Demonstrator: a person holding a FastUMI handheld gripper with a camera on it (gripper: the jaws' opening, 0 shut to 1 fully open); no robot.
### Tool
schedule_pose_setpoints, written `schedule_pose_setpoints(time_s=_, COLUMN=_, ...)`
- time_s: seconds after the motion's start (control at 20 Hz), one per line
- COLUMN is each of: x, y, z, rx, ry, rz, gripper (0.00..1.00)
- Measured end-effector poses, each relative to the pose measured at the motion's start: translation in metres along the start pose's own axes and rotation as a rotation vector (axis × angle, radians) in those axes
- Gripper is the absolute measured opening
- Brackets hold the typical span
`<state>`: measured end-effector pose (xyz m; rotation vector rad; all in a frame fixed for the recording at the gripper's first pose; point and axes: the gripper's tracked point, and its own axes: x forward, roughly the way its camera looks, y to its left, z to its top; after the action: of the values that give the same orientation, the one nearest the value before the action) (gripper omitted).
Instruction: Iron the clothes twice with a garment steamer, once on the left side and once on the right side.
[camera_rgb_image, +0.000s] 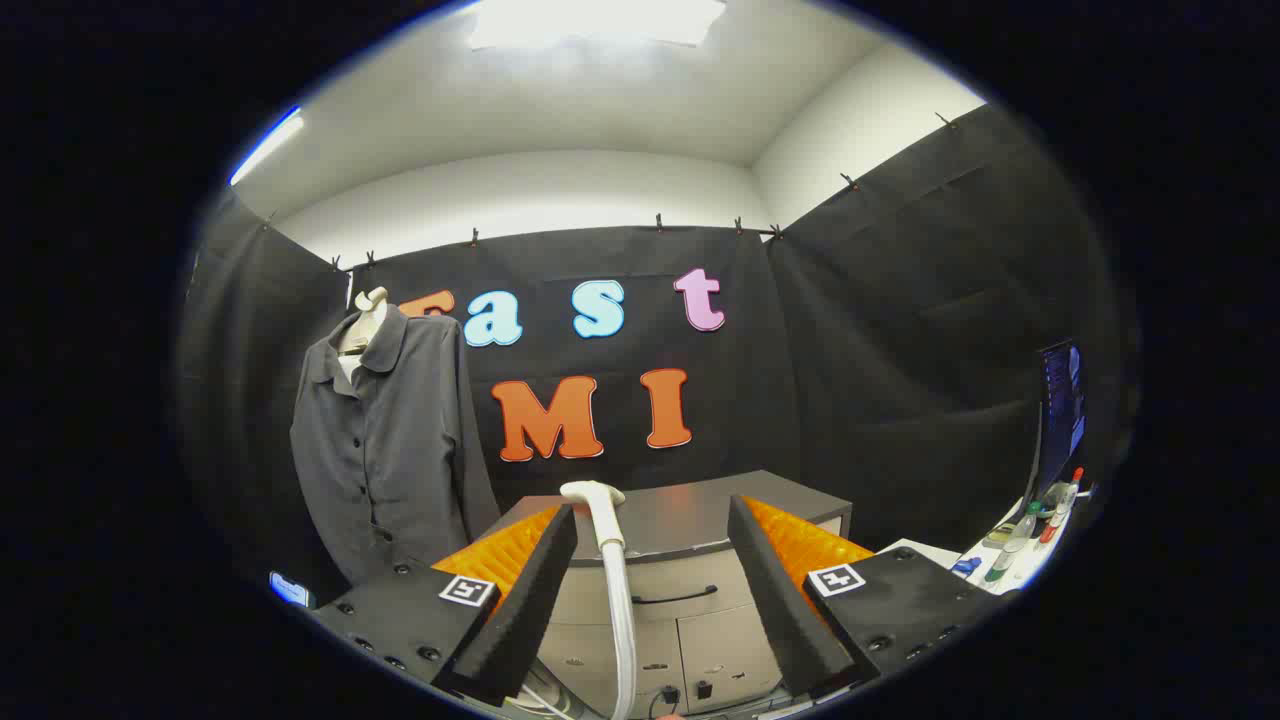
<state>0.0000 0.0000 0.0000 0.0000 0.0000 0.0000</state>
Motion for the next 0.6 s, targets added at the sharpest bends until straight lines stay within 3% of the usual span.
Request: schedule_pose_setpoints(time_s=0.6, x=0.010, y=0.004, z=0.002, rx=0.018, ry=-0.016, rz=0.013, gripper=0.98)
